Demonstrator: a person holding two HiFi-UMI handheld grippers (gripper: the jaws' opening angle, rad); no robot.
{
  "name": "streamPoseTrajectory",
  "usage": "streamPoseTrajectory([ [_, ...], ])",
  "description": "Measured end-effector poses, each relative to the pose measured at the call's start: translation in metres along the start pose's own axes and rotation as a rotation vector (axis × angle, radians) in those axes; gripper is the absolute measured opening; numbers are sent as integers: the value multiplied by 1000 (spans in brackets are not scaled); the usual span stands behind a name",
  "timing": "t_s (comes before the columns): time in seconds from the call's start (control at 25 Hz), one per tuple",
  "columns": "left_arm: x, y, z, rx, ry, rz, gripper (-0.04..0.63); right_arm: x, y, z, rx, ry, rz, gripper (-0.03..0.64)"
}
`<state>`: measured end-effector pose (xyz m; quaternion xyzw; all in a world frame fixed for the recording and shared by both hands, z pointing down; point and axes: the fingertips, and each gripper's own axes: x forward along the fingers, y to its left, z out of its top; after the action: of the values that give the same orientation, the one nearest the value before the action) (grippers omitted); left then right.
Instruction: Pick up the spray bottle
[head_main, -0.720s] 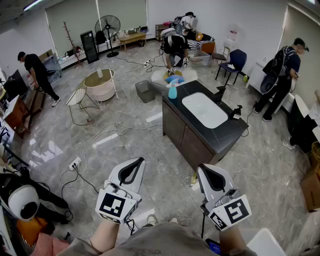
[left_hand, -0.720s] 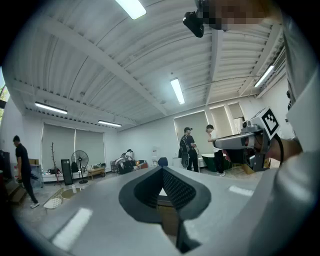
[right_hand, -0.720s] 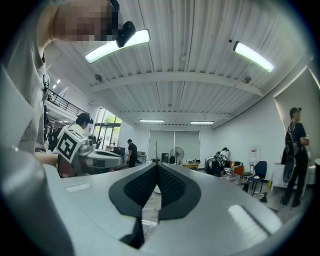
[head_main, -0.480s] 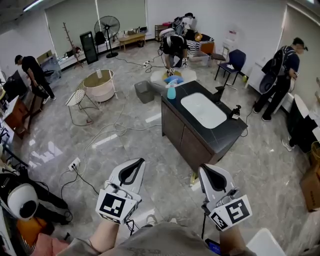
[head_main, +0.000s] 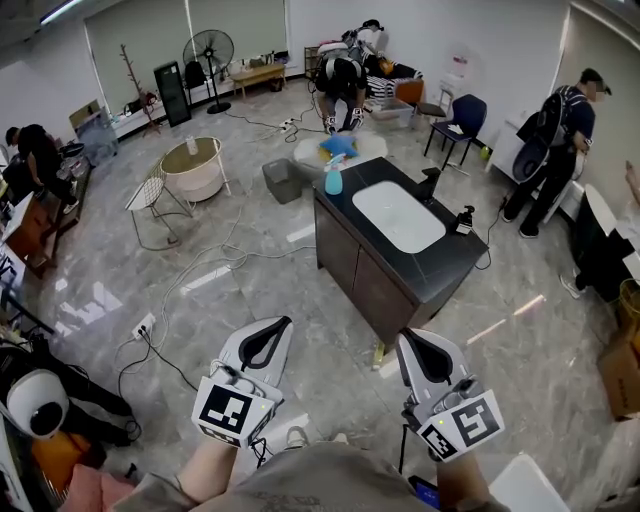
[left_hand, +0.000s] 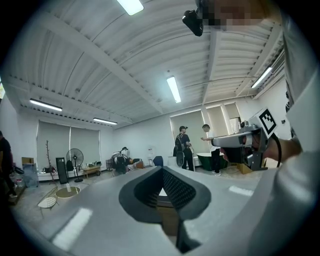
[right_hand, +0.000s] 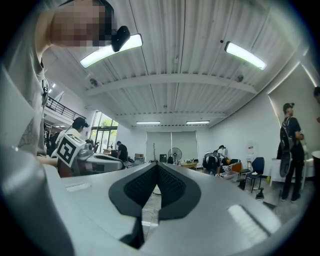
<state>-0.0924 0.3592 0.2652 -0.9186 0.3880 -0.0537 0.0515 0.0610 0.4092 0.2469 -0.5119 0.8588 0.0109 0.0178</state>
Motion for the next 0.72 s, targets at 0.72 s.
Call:
streamPoseTrajectory([
  [0.72,14,-56,-7,1,44,48,0,-44,-28,-17,25,-16,68,217],
])
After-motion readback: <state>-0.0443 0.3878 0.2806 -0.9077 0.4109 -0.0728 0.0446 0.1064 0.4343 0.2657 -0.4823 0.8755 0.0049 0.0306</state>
